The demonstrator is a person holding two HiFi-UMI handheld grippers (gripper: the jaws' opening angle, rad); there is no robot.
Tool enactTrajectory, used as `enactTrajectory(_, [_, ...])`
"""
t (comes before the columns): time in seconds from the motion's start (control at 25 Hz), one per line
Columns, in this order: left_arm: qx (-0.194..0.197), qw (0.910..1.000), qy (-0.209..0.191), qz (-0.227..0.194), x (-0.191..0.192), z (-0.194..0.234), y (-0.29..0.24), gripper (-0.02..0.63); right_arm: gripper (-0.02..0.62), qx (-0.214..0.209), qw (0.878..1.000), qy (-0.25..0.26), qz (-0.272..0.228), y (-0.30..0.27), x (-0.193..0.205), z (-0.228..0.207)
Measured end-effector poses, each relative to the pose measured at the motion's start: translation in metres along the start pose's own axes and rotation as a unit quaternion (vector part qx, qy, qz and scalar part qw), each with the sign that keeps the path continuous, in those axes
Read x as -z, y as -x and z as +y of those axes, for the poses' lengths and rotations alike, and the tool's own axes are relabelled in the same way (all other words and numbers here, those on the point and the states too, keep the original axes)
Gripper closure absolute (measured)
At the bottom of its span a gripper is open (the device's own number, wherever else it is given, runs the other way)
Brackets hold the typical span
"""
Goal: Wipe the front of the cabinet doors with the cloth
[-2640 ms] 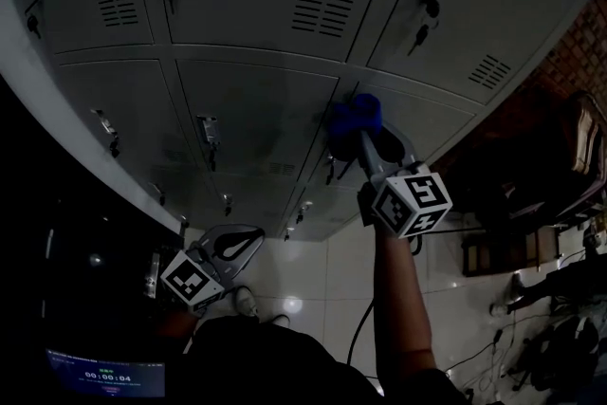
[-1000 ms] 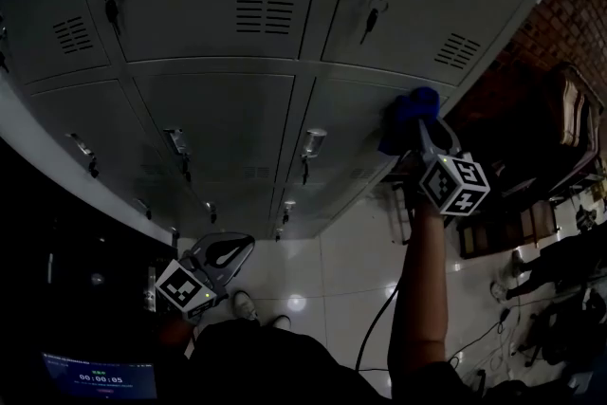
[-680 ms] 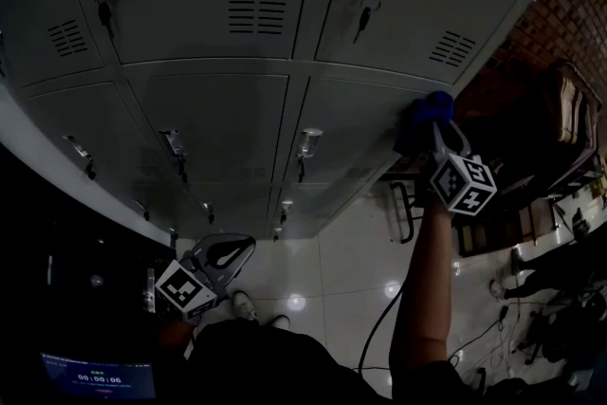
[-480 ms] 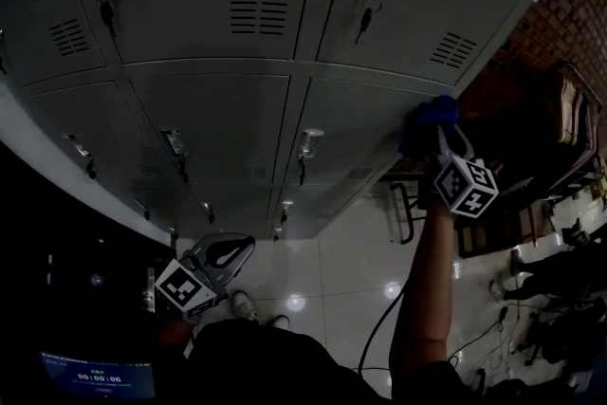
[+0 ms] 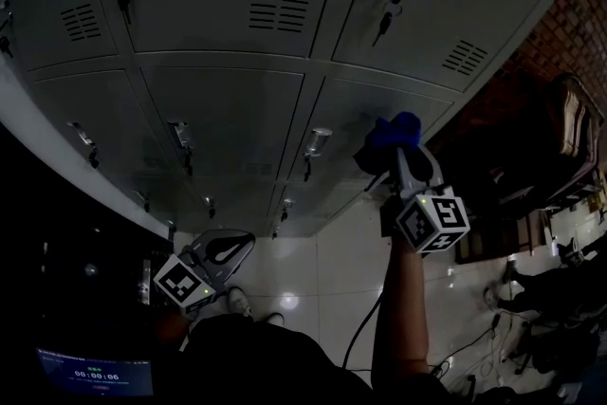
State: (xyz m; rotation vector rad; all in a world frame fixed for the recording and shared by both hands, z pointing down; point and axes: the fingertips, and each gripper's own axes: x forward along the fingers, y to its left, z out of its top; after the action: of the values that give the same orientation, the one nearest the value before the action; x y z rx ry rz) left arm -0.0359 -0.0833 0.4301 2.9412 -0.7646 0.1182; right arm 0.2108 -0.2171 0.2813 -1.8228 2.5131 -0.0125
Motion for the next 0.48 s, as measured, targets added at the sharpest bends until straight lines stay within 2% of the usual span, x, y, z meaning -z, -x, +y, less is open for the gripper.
enactTrajectory(0.28, [-0.007, 0.9999, 0.006, -0.004, 0.004, 0.001, 0.01, 0.606, 0.525, -0.083, 0.996, 0.003, 0.007, -0.039, 0.018, 0.078])
enactTrajectory(0.48, [-0.014, 0.9999, 0.001, -0.008, 0.004, 0.006, 0.018, 0.606, 0.525, -0.099, 0.995, -0.001, 0.017, -0.065, 0.036, 0.095])
